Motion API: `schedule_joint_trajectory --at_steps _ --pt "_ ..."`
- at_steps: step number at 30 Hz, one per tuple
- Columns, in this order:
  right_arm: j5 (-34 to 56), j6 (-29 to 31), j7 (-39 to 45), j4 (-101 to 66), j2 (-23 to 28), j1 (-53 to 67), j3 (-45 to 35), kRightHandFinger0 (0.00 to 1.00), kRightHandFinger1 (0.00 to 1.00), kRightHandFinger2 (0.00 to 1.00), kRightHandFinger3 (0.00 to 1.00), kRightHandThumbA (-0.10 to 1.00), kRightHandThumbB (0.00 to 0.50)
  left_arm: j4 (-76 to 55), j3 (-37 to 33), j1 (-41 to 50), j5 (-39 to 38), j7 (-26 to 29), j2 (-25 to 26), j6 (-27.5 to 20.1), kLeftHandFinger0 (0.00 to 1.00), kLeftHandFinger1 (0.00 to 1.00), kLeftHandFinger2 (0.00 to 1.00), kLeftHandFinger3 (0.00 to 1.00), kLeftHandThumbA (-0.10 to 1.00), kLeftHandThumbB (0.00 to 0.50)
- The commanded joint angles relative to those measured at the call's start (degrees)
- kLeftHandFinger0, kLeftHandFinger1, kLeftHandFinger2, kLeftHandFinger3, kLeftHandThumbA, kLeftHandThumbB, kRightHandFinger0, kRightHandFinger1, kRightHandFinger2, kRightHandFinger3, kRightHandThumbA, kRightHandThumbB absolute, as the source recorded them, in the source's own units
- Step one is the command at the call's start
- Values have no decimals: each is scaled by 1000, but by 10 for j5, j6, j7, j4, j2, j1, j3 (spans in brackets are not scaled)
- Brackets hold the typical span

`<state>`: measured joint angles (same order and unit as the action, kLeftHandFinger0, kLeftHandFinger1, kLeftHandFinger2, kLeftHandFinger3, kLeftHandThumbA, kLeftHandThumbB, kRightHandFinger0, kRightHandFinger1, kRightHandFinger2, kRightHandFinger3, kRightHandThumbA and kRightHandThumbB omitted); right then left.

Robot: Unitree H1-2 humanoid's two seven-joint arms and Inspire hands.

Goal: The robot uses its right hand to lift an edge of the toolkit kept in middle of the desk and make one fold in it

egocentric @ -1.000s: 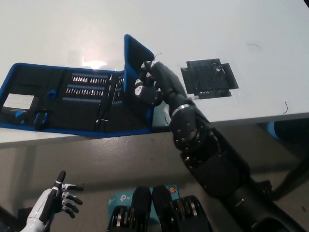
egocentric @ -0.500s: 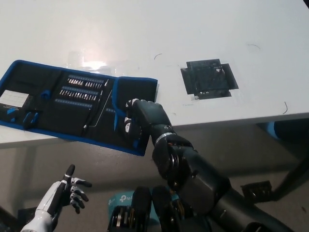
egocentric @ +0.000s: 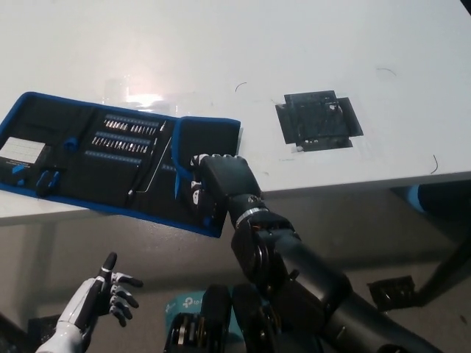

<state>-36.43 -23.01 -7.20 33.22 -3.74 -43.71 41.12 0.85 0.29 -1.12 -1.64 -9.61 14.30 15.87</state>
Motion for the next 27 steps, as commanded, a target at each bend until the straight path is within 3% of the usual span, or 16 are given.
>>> schedule_joint_trajectory --at_steps 1,3,4,6,7,8,9,14,20,25,27 --pt "-9 -9 29 -8 8 21 -11 1000 1000 1000 1000 199 302 0 3 3 -2 -3 3 -30 300 296 342 479 1000 500" --pt "-5 -31 55 -25 8 12 -20 1000 1000 1000 1000 251 314 2 6 3 -3 -2 2 -30 299 292 344 477 1000 500" --pt "-7 -37 72 -37 8 11 -29 1000 1000 1000 1000 309 348 1 6 3 -3 -2 2 -30 291 278 326 473 1000 500" --pt "-6 -39 107 -58 8 7 -49 1000 1000 1000 1000 567 467 0 6 4 -2 -2 3 -33 310 272 304 465 1000 500" --pt "-2 -39 121 -65 7 7 -58 1000 1000 1000 1000 608 472 1 6 6 -3 -3 3 -34 318 273 303 466 1000 500" --pt "-8 -39 166 -86 4 5 -84 1000 1000 1000 1000 914 500 1 6 6 -1 -2 3 -30 322 270 299 467 1000 500" --pt "-5 -39 184 -98 6 4 -90 1000 1000 1000 1000 1000 500 4 5 6 0 -2 3 -36 313 275 300 471 1000 500" --pt "-24 -39 242 -159 5 -3 -112 1000 1000 1000 1000 1000 500 11 8 11 -5 -4 3 -44 265 266 306 475 1000 500" --pt "-60 -39 261 -207 -8 2 -141 1000 1000 1000 1000 1000 500 5 3 18 6 -4 9 -43 326 315 378 520 1000 500" --pt "-83 -39 277 -240 -22 10 -176 1000 1000 1000 1000 1000 500 6 11 23 -6 -2 0 -43 262 287 330 457 1000 500" --pt "-88 -39 287 -269 -19 12 -195 1000 1000 1000 1000 1000 500 2 10 25 -7 -5 3 -34 321 334 380 494 1000 500"
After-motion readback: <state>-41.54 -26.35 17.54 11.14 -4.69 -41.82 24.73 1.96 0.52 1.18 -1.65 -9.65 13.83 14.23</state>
